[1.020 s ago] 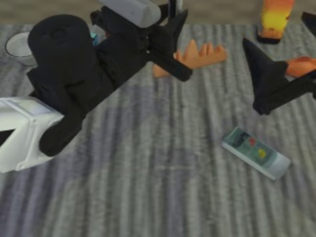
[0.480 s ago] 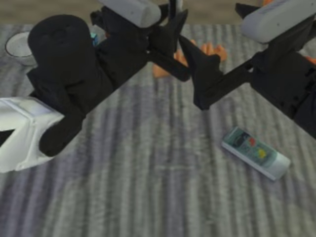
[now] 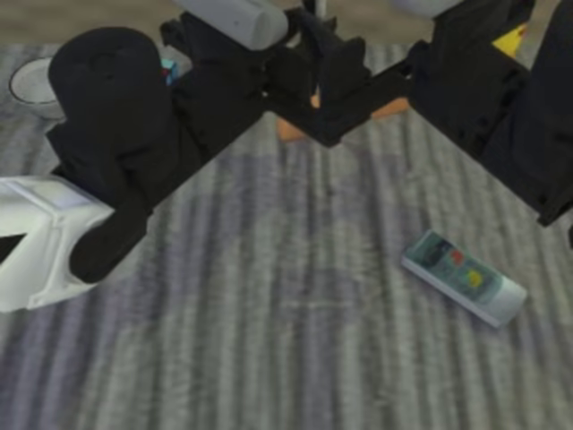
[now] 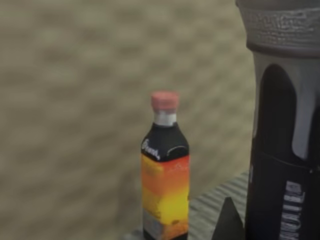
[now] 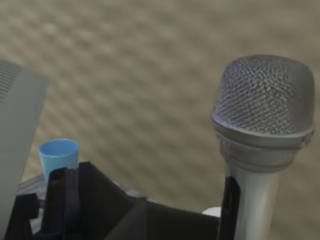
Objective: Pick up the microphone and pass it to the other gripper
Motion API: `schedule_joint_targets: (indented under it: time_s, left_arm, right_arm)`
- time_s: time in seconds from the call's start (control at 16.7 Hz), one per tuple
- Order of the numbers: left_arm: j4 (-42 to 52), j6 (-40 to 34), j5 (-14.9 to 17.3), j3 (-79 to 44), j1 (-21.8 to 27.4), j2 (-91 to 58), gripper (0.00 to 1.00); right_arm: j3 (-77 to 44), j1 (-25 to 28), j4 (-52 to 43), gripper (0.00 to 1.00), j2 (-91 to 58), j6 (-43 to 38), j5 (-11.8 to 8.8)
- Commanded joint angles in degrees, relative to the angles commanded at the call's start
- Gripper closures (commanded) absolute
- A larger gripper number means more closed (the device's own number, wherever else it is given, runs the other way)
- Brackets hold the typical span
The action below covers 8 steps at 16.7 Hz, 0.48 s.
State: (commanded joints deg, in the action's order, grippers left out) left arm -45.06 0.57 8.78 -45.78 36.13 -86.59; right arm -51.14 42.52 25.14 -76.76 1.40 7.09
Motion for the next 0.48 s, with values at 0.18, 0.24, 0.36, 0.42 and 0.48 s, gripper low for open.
schedule_joint_targets:
  time_s: [0.18,0.24,0.36,0.42,0.48]
  left_arm:
    - [0.0,0.0,0.0,0.0,0.0,0.0,1.00]
    - [0.0,0.0,0.0,0.0,0.0,0.0,1.00]
    - [0.0,0.0,0.0,0.0,0.0,0.0,1.00]
    - [0.0,0.0,0.0,0.0,0.0,0.0,1.00]
    - [0.0,0.0,0.0,0.0,0.0,0.0,1.00]
  right_arm:
    - [-6.5,-0.9,1.9,0.00,-8.9,0.0,-0.7]
    - [-8.1,-1.1,2.3,0.00,-11.0,0.0,-1.0]
    - [-10.2,-1.5,2.8,0.00,-13.3,0.0,-1.3]
    - [-10.5,-1.5,2.9,0.00,-13.6,0.0,-1.3]
    - [-10.5,-1.5,2.9,0.00,-13.6,0.0,-1.3]
